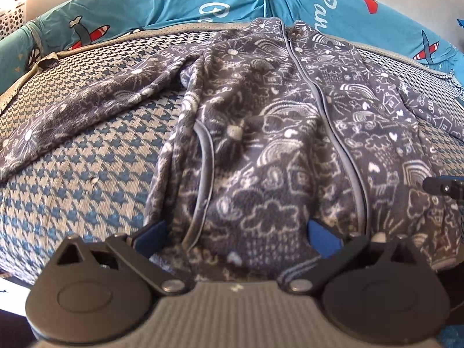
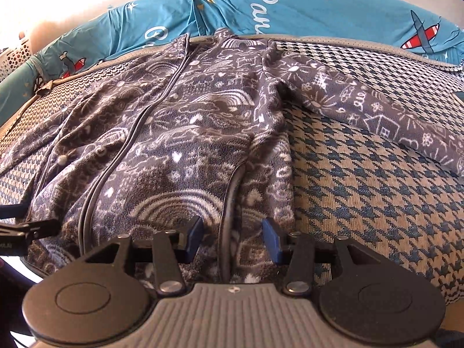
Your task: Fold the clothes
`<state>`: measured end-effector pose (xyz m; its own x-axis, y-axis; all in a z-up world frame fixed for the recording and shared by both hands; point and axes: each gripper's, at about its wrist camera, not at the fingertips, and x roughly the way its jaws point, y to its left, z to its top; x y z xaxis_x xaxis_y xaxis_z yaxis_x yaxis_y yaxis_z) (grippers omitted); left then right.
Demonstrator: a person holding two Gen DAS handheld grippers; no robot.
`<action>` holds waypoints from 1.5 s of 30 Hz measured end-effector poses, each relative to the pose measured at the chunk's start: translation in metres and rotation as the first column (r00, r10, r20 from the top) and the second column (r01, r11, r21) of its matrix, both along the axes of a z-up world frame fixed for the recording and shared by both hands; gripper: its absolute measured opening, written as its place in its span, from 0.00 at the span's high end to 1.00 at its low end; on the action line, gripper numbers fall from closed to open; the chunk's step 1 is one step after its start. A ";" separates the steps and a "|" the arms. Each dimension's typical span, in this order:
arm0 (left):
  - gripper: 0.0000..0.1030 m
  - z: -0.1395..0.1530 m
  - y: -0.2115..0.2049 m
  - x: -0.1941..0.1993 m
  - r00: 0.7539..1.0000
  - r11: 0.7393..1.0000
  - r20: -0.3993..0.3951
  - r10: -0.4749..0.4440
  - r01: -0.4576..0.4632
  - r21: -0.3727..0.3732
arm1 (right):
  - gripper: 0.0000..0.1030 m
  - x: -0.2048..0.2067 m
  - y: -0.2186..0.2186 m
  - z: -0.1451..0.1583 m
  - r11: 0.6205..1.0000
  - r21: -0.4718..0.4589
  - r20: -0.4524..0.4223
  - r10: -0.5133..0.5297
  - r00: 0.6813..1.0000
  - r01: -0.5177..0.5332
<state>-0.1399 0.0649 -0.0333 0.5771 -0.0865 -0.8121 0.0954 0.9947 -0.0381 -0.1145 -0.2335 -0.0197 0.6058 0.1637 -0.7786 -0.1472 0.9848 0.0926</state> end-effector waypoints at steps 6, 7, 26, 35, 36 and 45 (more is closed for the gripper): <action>0.00 0.002 0.004 -0.008 1.000 1.000 0.012 -0.003 0.003 -0.018 | 0.58 -0.007 -0.005 0.003 0.999 0.017 0.014 -0.028 1.000 0.028; 0.00 0.006 0.002 -0.011 0.999 0.999 0.031 -0.017 0.018 -0.027 | 0.58 -0.010 -0.006 0.005 0.999 0.022 0.024 -0.027 0.999 0.026; 0.00 -0.011 -0.029 -0.021 0.995 0.994 -0.026 -0.093 0.094 0.062 | 0.58 -0.036 0.000 -0.004 0.996 0.086 -0.024 0.008 1.000 -0.006; 0.00 0.013 -0.032 -0.023 0.985 0.980 0.059 -0.163 0.168 -0.104 | 0.57 -0.030 -0.023 0.025 0.977 0.210 0.093 -0.049 0.994 0.029; 0.00 0.016 -0.033 -0.021 0.985 0.979 0.062 -0.162 0.169 -0.113 | 0.57 -0.027 -0.026 0.030 0.978 0.206 0.109 -0.059 0.992 0.035; 0.00 0.032 -0.057 0.021 0.979 0.979 0.109 -0.175 0.185 -0.087 | 0.56 0.006 -0.082 0.057 0.965 0.199 0.165 -0.204 0.965 0.170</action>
